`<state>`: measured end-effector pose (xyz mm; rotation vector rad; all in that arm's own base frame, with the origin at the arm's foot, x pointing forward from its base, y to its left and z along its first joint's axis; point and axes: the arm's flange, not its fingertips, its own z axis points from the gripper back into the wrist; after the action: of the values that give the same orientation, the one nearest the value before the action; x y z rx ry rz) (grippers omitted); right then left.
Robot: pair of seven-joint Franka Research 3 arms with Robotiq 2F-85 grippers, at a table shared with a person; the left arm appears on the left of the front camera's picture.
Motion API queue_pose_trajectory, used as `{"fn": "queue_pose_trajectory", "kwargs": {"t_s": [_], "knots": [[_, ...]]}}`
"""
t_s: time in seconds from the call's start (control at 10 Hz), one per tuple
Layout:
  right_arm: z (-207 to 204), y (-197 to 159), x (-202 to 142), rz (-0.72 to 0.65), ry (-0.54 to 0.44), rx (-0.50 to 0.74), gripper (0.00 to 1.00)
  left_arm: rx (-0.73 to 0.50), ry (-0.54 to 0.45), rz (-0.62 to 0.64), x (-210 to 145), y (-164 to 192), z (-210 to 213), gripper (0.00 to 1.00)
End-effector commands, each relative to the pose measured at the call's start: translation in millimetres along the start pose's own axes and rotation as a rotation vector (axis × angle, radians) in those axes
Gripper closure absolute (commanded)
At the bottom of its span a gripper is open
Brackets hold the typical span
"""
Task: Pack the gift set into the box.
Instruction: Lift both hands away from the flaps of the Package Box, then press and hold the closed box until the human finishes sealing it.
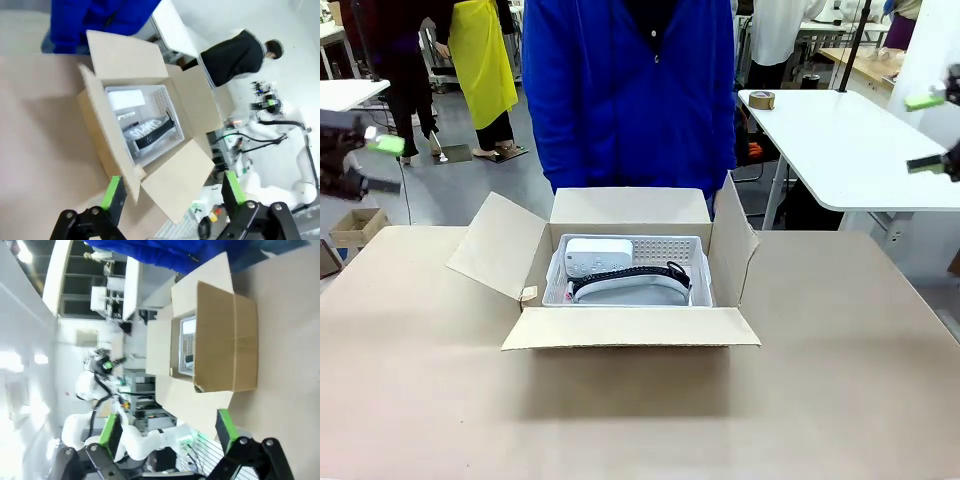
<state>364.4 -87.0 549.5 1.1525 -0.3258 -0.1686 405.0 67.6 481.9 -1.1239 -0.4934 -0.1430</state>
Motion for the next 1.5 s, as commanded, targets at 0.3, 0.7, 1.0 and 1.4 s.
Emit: {"fn": "queue_pose_trajectory", "kwargs": {"t_s": [0.3, 0.7, 1.0, 1.4], "knots": [[-16, 28, 3, 0.061, 0.028, -0.059, 0.00, 0.000, 0.000, 0.000, 0, 0, 0, 0.00], [-16, 28, 3, 0.061, 0.028, -0.059, 0.00, 0.000, 0.000, 0.000, 0, 0, 0, 0.00], [-16, 28, 3, 0.061, 0.028, -0.059, 0.00, 0.000, 0.000, 0.000, 0, 0, 0, 0.00], [-16, 28, 3, 0.061, 0.028, -0.059, 0.00, 0.000, 0.000, 0.000, 0, 0, 0, 0.00]]}}
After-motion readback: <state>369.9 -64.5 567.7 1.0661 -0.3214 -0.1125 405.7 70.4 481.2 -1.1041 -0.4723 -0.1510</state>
